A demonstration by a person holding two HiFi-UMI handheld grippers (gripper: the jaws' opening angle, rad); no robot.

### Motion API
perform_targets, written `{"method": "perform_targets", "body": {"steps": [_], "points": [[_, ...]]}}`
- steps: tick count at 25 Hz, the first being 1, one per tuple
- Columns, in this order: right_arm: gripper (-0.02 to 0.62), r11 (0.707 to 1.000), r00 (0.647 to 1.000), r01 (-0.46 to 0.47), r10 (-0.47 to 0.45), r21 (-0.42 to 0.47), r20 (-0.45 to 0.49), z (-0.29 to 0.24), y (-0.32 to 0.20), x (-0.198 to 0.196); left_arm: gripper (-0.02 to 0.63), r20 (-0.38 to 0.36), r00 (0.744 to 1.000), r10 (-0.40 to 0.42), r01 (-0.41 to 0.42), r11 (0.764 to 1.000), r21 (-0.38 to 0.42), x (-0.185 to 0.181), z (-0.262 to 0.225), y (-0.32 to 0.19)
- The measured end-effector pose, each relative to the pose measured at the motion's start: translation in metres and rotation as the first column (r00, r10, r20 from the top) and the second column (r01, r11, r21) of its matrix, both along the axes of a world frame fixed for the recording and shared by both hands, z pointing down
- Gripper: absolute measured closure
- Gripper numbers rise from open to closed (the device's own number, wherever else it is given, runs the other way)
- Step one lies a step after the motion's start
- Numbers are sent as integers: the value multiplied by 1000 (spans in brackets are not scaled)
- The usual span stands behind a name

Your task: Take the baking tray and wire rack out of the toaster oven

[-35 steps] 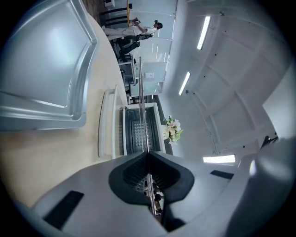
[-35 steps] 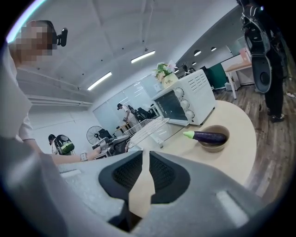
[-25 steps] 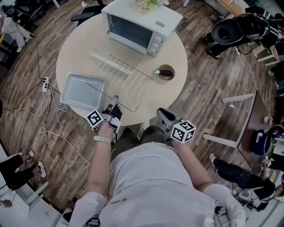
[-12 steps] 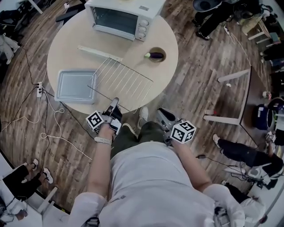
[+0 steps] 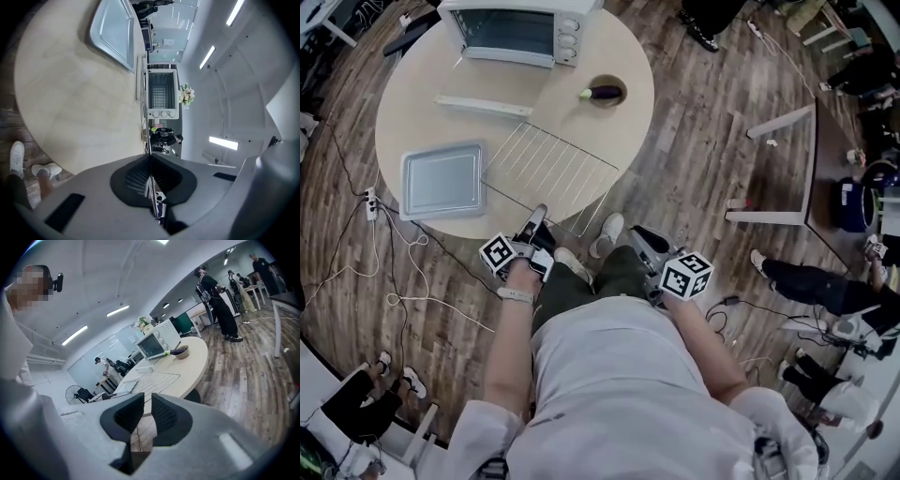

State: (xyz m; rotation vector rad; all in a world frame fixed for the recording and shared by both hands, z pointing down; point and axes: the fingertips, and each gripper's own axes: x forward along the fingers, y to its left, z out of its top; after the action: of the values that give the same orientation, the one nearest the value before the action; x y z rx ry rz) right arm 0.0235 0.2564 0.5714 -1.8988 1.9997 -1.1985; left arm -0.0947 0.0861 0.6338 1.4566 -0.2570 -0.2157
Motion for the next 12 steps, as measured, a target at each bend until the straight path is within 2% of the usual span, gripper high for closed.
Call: {"method": "perform_targets", "body": {"steps": [3,5,7,12], "points": [[549,1000,1000,-14,14,-9,7,2,5,1,604,32,999,13,-13,1000,1,1,8,0],[549,1000,1000,-13,13,-14,10,1,6,3,604,117,992,35,-39,999,32,-5,20,-2],[549,1000,1000,-5,5,-16,10,-1,4,7,604,234,971,54,-72,995,68,-12,35,-4],[549,1000,1000,17,-17,-9,4,-7,-7,26,604,330,943,38,-66,995,74,-11,45,-16]]}}
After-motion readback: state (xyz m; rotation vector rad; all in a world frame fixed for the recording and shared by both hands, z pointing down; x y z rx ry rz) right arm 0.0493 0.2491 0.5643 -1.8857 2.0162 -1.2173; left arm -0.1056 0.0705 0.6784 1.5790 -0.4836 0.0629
